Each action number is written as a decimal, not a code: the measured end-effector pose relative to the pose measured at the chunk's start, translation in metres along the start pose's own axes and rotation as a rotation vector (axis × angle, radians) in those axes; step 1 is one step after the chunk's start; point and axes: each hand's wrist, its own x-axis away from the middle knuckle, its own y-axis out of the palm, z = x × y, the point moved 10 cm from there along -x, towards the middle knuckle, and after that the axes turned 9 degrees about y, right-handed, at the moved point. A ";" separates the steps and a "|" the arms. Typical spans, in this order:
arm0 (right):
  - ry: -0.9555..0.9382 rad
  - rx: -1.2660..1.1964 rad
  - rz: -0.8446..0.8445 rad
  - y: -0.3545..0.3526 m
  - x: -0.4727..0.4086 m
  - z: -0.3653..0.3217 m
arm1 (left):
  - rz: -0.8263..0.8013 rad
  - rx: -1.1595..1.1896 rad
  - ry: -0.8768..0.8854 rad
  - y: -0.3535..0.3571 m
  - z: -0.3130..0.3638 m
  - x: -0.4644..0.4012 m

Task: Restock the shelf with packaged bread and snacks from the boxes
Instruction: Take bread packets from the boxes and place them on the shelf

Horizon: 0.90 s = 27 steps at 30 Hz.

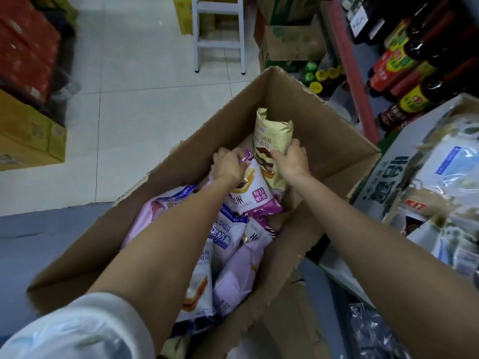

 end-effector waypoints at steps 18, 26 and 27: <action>-0.480 -0.333 0.361 -0.258 0.308 -0.013 | 0.611 -0.388 0.903 -0.196 0.273 0.280; -0.399 -0.486 0.726 -0.430 0.462 0.100 | 0.665 -0.257 1.279 -0.171 0.447 0.458; -0.395 -0.520 0.765 -0.449 0.480 0.118 | 0.681 -0.234 1.331 -0.164 0.468 0.481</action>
